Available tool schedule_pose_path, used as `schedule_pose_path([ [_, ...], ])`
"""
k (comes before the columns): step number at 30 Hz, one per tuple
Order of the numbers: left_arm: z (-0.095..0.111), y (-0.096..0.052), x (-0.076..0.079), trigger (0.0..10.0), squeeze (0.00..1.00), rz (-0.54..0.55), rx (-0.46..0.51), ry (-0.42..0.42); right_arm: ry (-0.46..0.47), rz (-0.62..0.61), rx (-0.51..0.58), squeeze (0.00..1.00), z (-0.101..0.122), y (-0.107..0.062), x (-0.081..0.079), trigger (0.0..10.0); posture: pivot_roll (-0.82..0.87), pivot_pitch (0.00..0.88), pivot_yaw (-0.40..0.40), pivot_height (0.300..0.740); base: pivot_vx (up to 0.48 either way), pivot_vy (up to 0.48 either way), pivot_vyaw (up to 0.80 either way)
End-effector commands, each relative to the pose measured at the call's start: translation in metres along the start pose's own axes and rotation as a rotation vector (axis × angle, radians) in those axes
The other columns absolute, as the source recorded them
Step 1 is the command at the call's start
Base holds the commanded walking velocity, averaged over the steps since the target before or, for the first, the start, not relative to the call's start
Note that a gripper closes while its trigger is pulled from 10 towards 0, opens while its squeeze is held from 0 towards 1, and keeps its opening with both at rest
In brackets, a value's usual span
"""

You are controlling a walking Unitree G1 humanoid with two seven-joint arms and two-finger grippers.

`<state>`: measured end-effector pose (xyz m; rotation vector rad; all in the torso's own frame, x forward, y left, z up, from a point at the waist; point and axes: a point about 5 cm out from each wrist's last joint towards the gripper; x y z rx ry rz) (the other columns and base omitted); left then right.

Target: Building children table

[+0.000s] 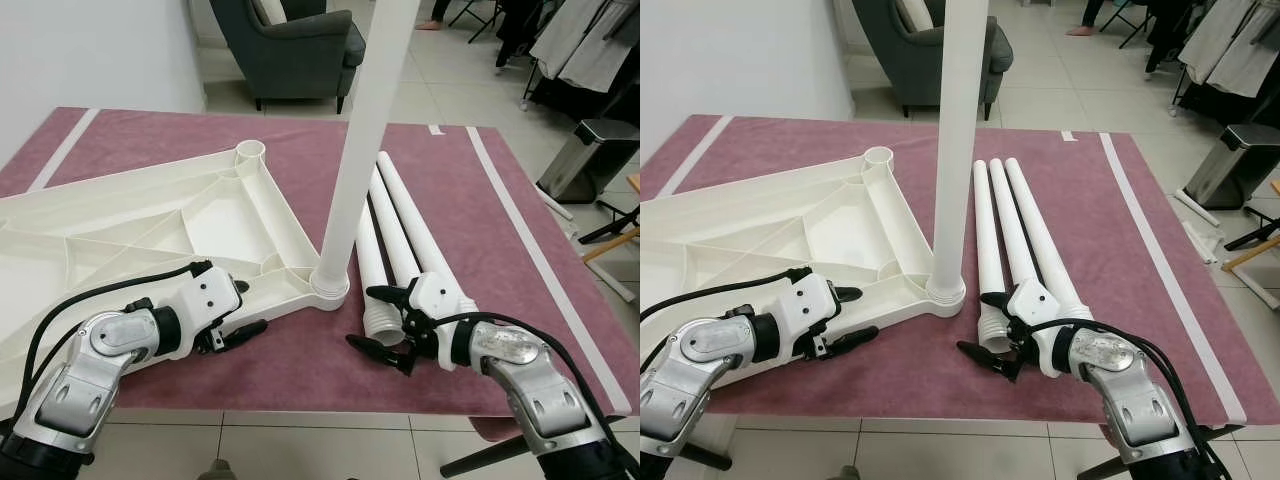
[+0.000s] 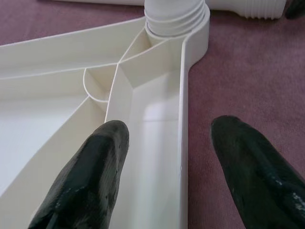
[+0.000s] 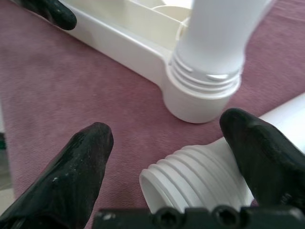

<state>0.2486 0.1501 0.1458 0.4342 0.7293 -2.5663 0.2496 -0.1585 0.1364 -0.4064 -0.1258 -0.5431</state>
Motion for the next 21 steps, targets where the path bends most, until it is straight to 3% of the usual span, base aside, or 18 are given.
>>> schedule_pose_path([
  [1, -0.003, -0.003, 0.0, 10.0, 0.0, -0.021, -0.017, 0.011, 0.003, 0.056, -0.028, 0.0, -0.005, 0.002, -0.009, 10.0, 0.11, 0.067, -0.011, 0.74, 0.0, 0.0, 0.0],
  [5, -0.006, -0.009, -0.003, 10.0, 0.0, -0.082, -0.046, 0.032, 0.002, 0.127, -0.008, 0.0, -0.002, 0.007, -0.018, 10.0, 0.11, 0.067, -0.009, 0.74, 0.0, 0.0, 0.0],
  [12, -0.015, 0.0, -0.004, 9.7, 0.0, -0.111, -0.108, 0.043, -0.028, 0.163, 0.022, 0.0, 0.007, 0.014, -0.02, 10.0, 0.11, 0.075, -0.003, 0.74, 0.0, 0.0, 0.0],
  [13, -0.016, 0.002, -0.005, 8.0, 0.0, -0.11, -0.113, 0.041, -0.034, 0.162, 0.033, 0.0, 0.011, 0.014, -0.019, 10.0, 0.11, 0.077, -0.003, 0.74, 0.0, 0.0, 0.0],
  [15, -0.017, 0.003, -0.005, 8.0, 0.0, -0.11, -0.116, 0.04, -0.037, 0.162, 0.041, 0.0, 0.013, 0.013, -0.018, 10.0, 0.11, 0.078, -0.003, 0.74, 0.0, 0.0, 0.0],
  [16, -0.018, 0.005, -0.006, 7.4, 0.0, -0.109, -0.119, 0.034, -0.039, 0.159, 0.047, 0.0, 0.016, 0.012, -0.016, 10.0, 0.11, 0.08, -0.003, 0.74, 0.0, 0.0, 0.0],
  [17, -0.019, 0.006, -0.007, 5.6, 0.0, -0.109, -0.121, 0.029, -0.044, 0.156, 0.052, 0.0, 0.018, 0.01, -0.014, 10.0, 0.11, 0.081, -0.002, 0.74, 0.0, 0.0, 0.0],
  [18, -0.019, 0.006, -0.007, 5.6, 0.0, -0.109, -0.121, 0.029, -0.044, 0.156, 0.052, 0.0, 0.018, 0.01, -0.014, 10.0, 0.11, 0.081, -0.002, 0.74, 0.0, 0.0, 0.0],
  [19, -0.02, 0.008, -0.007, 4.9, 0.0, -0.106, -0.124, 0.024, -0.048, 0.153, 0.052, 0.0, 0.018, 0.008, -0.012, 10.0, 0.11, 0.081, -0.002, 0.74, 0.0, 0.0, 0.0],
  [21, -0.02, 0.008, -0.007, 4.9, 0.0, -0.106, -0.124, 0.024, -0.048, 0.153, 0.052, 0.0, 0.018, 0.008, -0.012, 10.0, 0.11, 0.081, -0.002, 0.74, 0.0, 0.0, 0.0],
])
Point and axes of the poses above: a point about 5 cm out from each wrist's last joint towards the gripper, its own y axis pointing out of the wrist towards the gripper, its own z axis along the axis of the wrist's last joint, x = y × z, and after that the axes turned 3 degrees about y, right-handed
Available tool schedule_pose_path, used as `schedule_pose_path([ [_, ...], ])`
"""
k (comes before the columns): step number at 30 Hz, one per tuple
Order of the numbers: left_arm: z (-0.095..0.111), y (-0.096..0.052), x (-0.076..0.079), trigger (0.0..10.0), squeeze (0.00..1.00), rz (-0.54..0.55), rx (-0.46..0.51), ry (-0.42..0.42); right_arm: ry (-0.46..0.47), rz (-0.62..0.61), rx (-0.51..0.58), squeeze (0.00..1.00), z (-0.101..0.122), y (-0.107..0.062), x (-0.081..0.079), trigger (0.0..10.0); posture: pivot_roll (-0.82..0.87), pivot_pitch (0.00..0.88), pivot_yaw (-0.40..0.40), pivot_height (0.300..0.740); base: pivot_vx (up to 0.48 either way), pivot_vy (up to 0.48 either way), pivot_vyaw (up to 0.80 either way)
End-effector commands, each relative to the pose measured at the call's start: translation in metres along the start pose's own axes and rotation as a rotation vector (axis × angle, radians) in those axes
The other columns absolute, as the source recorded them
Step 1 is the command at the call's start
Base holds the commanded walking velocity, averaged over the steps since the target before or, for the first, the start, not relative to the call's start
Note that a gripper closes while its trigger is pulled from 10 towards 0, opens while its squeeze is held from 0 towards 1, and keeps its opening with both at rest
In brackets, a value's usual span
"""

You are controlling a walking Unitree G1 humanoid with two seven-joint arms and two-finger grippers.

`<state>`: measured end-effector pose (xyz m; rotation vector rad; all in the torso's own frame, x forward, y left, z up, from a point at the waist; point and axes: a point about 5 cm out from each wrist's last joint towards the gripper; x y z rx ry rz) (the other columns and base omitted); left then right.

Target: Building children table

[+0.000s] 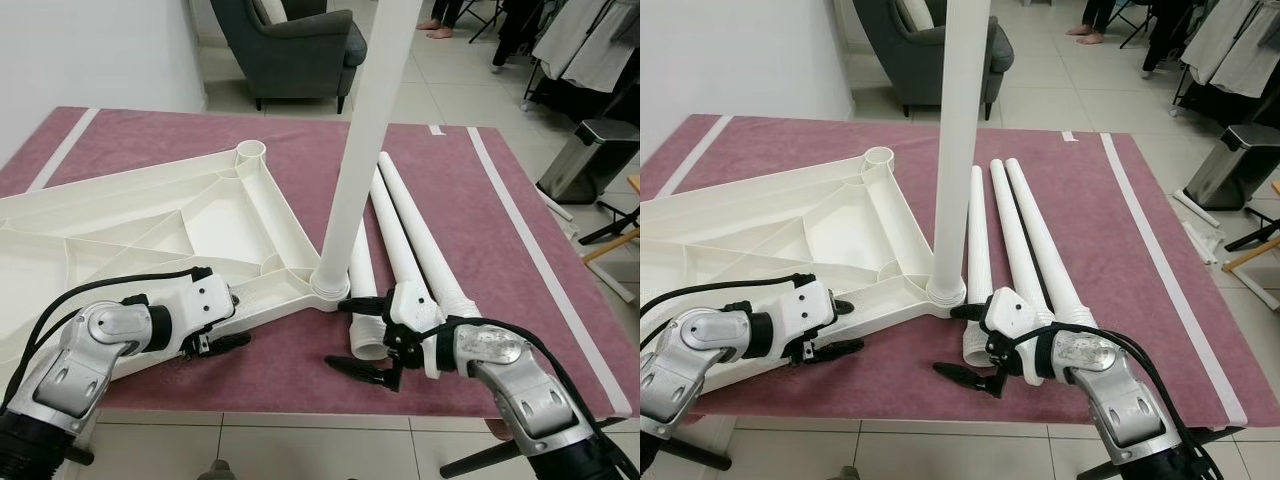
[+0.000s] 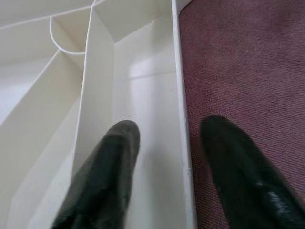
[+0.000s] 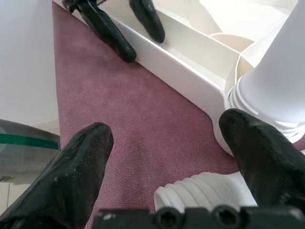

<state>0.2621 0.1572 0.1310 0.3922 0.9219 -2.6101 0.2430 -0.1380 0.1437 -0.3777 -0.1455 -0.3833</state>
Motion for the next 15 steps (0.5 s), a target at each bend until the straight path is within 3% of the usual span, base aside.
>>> schedule_pose_path([
  [1, -0.003, 0.002, -0.001, 3.8, 0.0, 0.007, -0.015, -0.001, -0.012, 0.0, 0.001, 0.0, 0.004, -0.004, 0.002, 10.0, 0.11, 0.085, -0.002, 0.74, 0.0, 0.0, 0.0],
  [2, -0.004, 0.003, -0.001, 0.0, 0.0, 0.005, -0.017, -0.005, -0.019, -0.01, -0.016, 0.0, 0.002, -0.009, 0.004, 10.0, 0.1, 0.088, -0.002, 0.74, 0.0, 0.0, 0.0],
  [8, -0.011, 0.006, 0.001, 0.0, 0.0, -0.016, -0.039, -0.01, -0.025, -0.076, -0.069, 0.0, -0.004, -0.025, 0.013, 10.0, 0.1, 0.095, 0.001, 0.74, 0.0, 0.0, 0.0],
  [15, -0.013, 0.006, 0.002, 0.0, 0.0, -0.03, -0.047, 0.005, -0.035, -0.107, -0.048, 0.0, 0.001, -0.026, 0.019, 10.0, 0.09, 0.095, 0.005, 0.74, 0.0, 0.0, 0.0],
])
Point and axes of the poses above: a point about 5 cm out from each wrist's last joint towards the gripper, its own y axis pointing out of the wrist towards the gripper, its own z axis along the axis of the wrist's last joint, x = y × z, and after that the axes turned 3 degrees about y, right-handed
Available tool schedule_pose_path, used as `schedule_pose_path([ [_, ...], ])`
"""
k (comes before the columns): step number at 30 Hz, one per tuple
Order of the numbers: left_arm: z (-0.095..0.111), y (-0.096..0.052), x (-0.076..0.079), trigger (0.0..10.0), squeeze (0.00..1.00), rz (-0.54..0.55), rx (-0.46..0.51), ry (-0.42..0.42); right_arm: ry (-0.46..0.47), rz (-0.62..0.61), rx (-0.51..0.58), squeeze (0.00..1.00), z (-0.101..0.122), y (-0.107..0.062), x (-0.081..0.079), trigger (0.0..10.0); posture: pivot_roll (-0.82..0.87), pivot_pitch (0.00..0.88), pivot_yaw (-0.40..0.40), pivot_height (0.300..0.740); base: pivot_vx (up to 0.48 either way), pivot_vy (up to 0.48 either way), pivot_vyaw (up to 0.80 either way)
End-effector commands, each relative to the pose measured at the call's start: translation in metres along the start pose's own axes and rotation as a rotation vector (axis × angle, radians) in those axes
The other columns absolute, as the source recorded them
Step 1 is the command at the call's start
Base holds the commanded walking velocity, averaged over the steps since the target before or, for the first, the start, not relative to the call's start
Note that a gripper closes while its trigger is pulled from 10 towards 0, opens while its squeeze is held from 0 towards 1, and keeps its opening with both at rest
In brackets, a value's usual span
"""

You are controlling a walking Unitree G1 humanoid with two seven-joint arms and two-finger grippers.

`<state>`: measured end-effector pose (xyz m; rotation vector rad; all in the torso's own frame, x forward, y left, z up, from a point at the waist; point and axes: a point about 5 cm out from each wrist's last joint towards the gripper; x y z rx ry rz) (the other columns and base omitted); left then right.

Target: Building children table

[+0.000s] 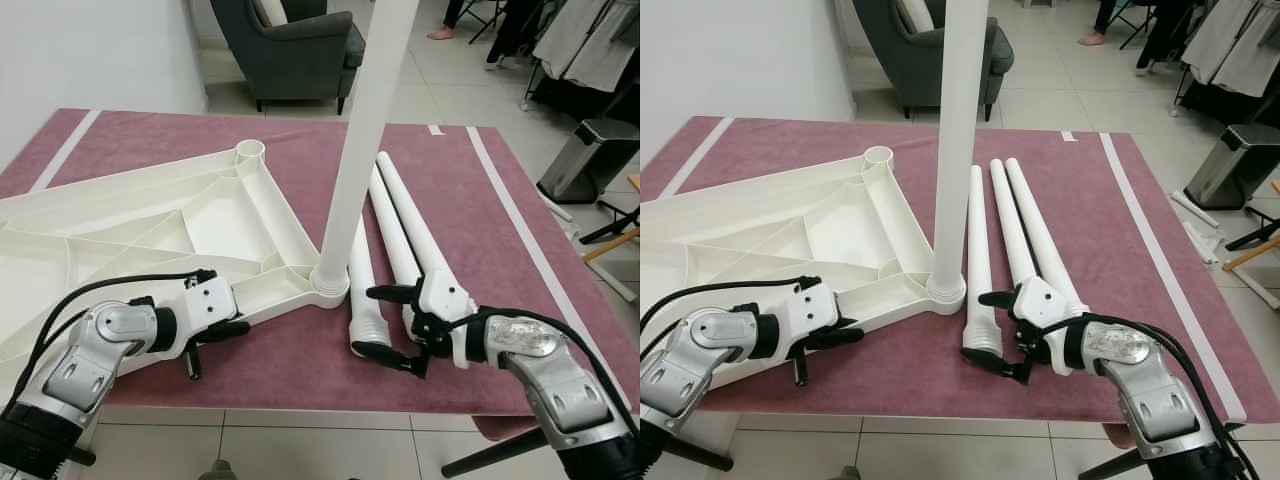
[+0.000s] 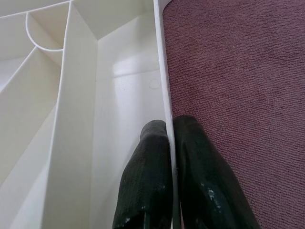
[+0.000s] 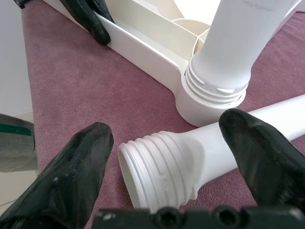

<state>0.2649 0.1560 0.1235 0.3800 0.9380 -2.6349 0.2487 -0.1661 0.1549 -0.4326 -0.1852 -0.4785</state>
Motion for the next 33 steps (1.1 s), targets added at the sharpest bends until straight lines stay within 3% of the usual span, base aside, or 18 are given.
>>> schedule_pose_path([
  [1, -0.007, -0.001, 0.0, 0.0, 0.0, 0.0, -0.04, 0.021, -0.001, -0.004, 0.033, 0.0, 0.007, 0.002, 0.001, 10.0, 0.09, 0.095, 0.006, 0.74, 0.0, 0.0, 0.0],
  [4, 0.001, -0.007, -0.008, 0.0, 0.0, 0.01, -0.027, 0.088, 0.012, 0.037, 0.101, 0.0, 0.019, 0.014, -0.007, 10.0, 0.1, 0.096, 0.004, 0.74, 0.0, 0.0, 0.0],
  [7, 0.002, -0.008, -0.009, 0.0, 0.0, 0.011, -0.027, 0.1, 0.016, 0.044, 0.11, 0.0, 0.021, 0.015, -0.009, 10.0, 0.1, 0.096, 0.004, 0.74, 0.0, 0.0, 0.0],
  [8, 0.007, -0.015, -0.015, 0.0, 0.0, 0.013, -0.025, 0.149, 0.023, 0.073, 0.13, 0.0, 0.024, 0.021, -0.016, 10.0, 0.11, 0.098, 0.002, 0.74, 0.0, 0.0, 0.0],
  [10, 0.007, -0.015, -0.015, 0.0, 0.0, 0.013, -0.025, 0.149, 0.023, 0.073, 0.13, 0.0, 0.024, 0.021, -0.016, 10.0, 0.11, 0.098, 0.002, 0.74, 0.0, 0.0, 0.0],
  [15, 0.015, -0.033, -0.024, 0.0, 0.0, -0.022, -0.039, 0.291, 0.037, 0.121, 0.141, 0.0, 0.023, 0.032, -0.029, 10.0, 0.11, 0.102, 0.0, 0.74, 0.0, 0.0, 0.0],
  [19, 0.016, -0.036, -0.026, 0.0, 0.0, -0.03, -0.046, 0.324, 0.041, 0.127, 0.135, 0.0, 0.021, 0.034, -0.031, 10.0, 0.11, 0.103, 0.0, 0.74, 0.0, 0.0, 0.0],
  [23, 0.016, -0.046, -0.031, 0.0, 0.0, -0.056, -0.067, 0.409, 0.052, 0.144, 0.114, 0.0, 0.016, 0.039, -0.037, 10.0, 0.11, 0.106, -0.002, 0.74, 0.0, 0.0, 0.0],
  [28, 0.015, -0.048, -0.036, 0.0, 0.0, -0.048, -0.081, 0.453, 0.056, 0.142, 0.107, 0.0, 0.015, 0.041, -0.038, 10.0, 0.11, 0.107, -0.004, 0.74, 0.0, 0.0, 0.0],
  [32, 0.014, -0.048, -0.049, 0.0, 0.0, -0.015, -0.136, 0.592, 0.063, 0.145, 0.095, 0.0, 0.012, 0.043, -0.039, 10.0, 0.1, 0.108, -0.013, 0.74, 0.0, 0.0, 0.0],
  [33, 0.014, -0.048, -0.049, 0.0, 0.0, -0.015, -0.136, 0.592, 0.063, 0.145, 0.095, 0.0, 0.012, 0.043, -0.039, 10.0, 0.1, 0.108, -0.013, 0.74, 0.0, 0.0, 0.0],
])
Point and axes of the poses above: a point about 5 cm out from each wrist's last joint towards the gripper, its own y axis pointing out of the wrist towards the gripper, its own z axis along the axis of the wrist's last joint, x = y × z, and after that the axes turned 3 degrees about y, right-handed
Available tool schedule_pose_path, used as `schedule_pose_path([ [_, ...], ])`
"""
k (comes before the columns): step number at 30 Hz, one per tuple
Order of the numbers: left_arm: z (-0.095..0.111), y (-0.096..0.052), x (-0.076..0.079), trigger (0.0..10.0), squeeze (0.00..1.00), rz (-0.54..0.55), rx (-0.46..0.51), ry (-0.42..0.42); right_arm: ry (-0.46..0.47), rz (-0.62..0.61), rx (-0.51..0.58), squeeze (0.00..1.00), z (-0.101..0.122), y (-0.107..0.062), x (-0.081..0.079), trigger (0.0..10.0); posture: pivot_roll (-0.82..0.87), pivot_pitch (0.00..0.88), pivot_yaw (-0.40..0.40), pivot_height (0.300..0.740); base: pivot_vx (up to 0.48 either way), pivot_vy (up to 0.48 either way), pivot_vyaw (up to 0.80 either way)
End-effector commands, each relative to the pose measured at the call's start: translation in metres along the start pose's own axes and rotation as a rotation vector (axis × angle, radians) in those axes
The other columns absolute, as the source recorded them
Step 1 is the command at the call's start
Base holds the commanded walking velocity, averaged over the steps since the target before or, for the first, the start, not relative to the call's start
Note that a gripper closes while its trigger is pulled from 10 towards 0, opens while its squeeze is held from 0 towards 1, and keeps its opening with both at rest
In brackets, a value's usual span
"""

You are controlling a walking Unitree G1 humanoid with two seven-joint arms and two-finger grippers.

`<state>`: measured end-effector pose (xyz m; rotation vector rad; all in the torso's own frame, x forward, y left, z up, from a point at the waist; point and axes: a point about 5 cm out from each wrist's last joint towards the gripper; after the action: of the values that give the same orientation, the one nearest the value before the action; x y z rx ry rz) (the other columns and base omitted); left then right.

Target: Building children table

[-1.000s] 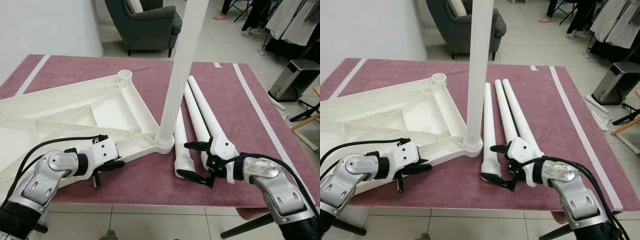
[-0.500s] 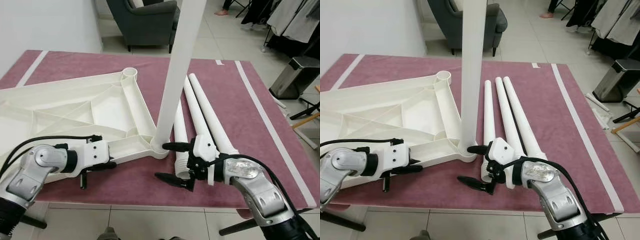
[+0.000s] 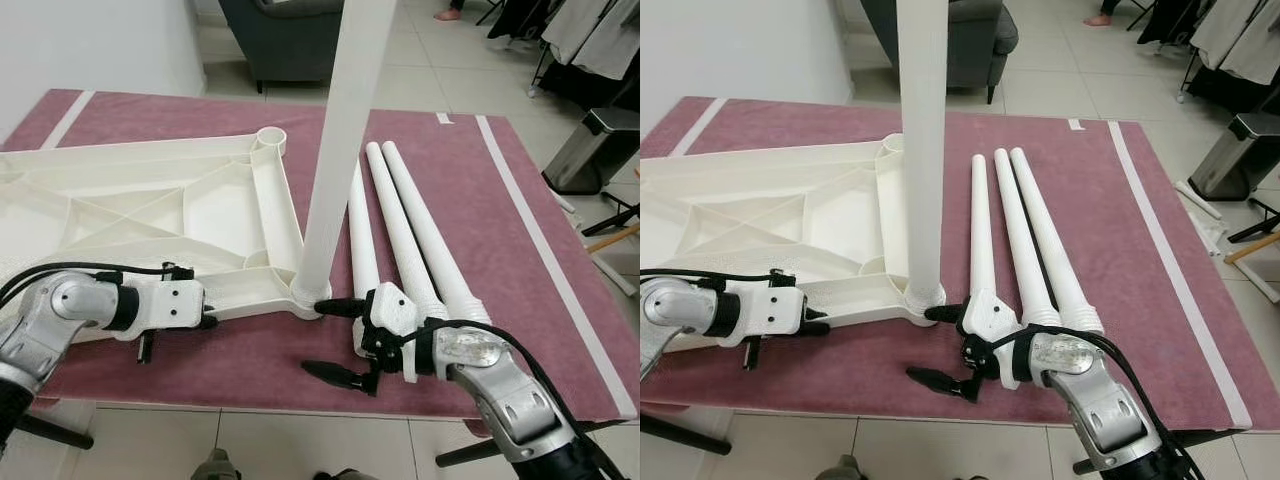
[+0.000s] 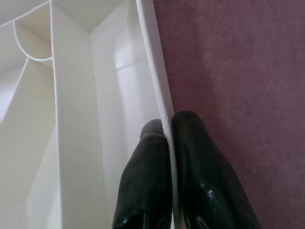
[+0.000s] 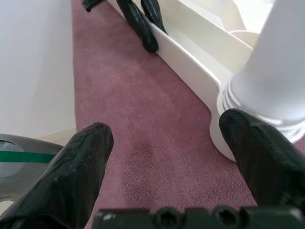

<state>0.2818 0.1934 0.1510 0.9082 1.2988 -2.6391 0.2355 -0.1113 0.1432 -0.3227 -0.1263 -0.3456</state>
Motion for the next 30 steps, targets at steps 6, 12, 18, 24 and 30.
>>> schedule_pose_path([
  [6, 0.004, -0.014, -0.022, 0.0, 0.0, 0.104, -0.094, 0.245, 0.012, 0.008, -0.02, 0.0, -0.005, 0.001, -0.002, 10.0, 0.1, 0.106, -0.015, 0.74, 0.0, 0.0, 0.0],
  [12, -0.009, -0.009, -0.017, 3.6, 0.0, 0.108, -0.154, 0.252, 0.011, -0.008, -0.02, 0.0, -0.005, 0.002, 0.0, 10.0, 0.1, 0.102, -0.014, 0.74, 0.0, 0.0, 0.0],
  [18, -0.01, -0.01, -0.017, 10.0, 1.0, 0.159, -0.132, 0.223, 0.002, -0.03, -0.003, 0.0, -0.002, 0.004, 0.005, 10.0, 0.1, 0.096, -0.019, 0.74, 0.0, 0.0, 0.0],
  [24, -0.006, -0.013, -0.022, 10.0, 1.0, 0.206, -0.072, 0.209, -0.007, -0.037, 0.01, 0.0, 0.002, 0.006, 0.008, 10.0, 0.11, 0.095, -0.02, 0.74, 0.0, 0.0, 0.0],
  [30, 0.001, -0.018, -0.028, 10.0, 0.0, 0.253, -0.032, 0.224, -0.009, -0.045, 0.02, 0.0, 0.003, 0.007, 0.009, 10.0, 0.11, 0.099, -0.018, 0.74, 0.0, 0.0, 0.0],
])
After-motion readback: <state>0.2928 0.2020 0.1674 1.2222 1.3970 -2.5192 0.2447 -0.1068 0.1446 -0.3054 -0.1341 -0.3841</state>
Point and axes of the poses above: a point about 5 cm out from each wrist's last joint towards the gripper, its own y axis pointing out of the wrist towards the gripper, its own z axis along the axis of the wrist's last joint, x = y × z, and after that the axes turned 3 degrees about y, right-handed
